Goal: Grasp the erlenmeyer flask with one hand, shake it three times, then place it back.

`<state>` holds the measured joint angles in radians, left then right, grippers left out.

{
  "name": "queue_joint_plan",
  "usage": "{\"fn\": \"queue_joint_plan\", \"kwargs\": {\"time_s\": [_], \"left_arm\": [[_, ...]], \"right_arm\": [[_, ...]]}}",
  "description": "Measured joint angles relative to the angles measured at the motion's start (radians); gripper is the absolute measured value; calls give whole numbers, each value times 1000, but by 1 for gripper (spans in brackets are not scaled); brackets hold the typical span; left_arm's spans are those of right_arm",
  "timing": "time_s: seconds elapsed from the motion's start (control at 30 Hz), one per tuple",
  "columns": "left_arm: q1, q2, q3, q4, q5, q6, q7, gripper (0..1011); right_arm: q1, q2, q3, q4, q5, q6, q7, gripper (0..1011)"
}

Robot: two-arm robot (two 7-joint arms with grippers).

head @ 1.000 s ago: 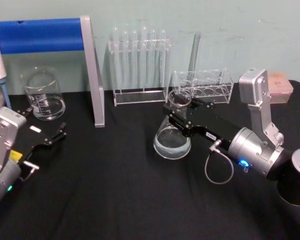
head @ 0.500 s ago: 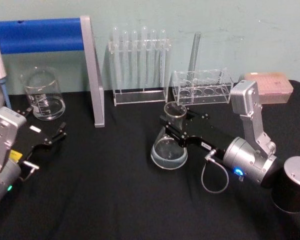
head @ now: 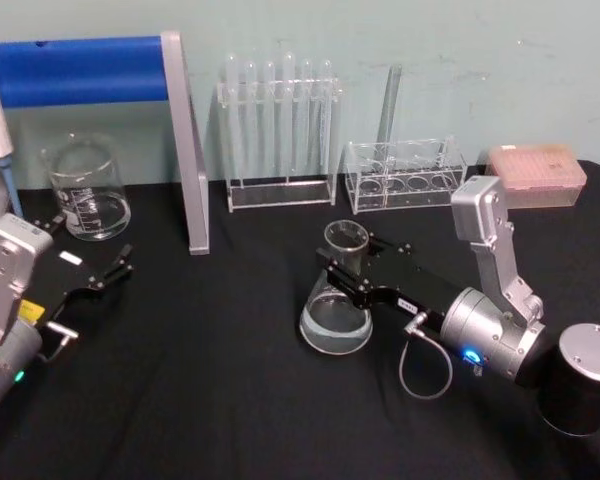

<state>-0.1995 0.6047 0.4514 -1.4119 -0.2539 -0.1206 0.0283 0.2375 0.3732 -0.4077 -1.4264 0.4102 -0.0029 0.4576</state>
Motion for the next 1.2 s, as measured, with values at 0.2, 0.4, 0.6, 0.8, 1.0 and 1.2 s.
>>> {"fn": "queue_joint_plan", "kwargs": {"time_s": [0.2, 0.4, 0.6, 0.8, 1.0, 1.2], "left_arm": [[0, 0, 0, 0, 0, 0, 0, 1001], [0, 0, 0, 0, 0, 0, 0, 1001], [0, 0, 0, 0, 0, 0, 0, 1001], [0, 0, 0, 0, 0, 0, 0, 1001], [0, 0, 0, 0, 0, 0, 0, 1001], [0, 0, 0, 0, 0, 0, 0, 1001]], "right_arm": [[-2, 0, -1, 3, 1, 6, 0, 456], [-3, -1, -3, 4, 1, 9, -1, 456], [-3, 0, -4, 4, -1, 11, -1, 456], [-3, 2, -8, 3, -8, 11, -1, 456], [-2, 3, -10, 3, -13, 10, -1, 456], [-2, 3, -10, 3, -14, 10, -2, 456]]}}
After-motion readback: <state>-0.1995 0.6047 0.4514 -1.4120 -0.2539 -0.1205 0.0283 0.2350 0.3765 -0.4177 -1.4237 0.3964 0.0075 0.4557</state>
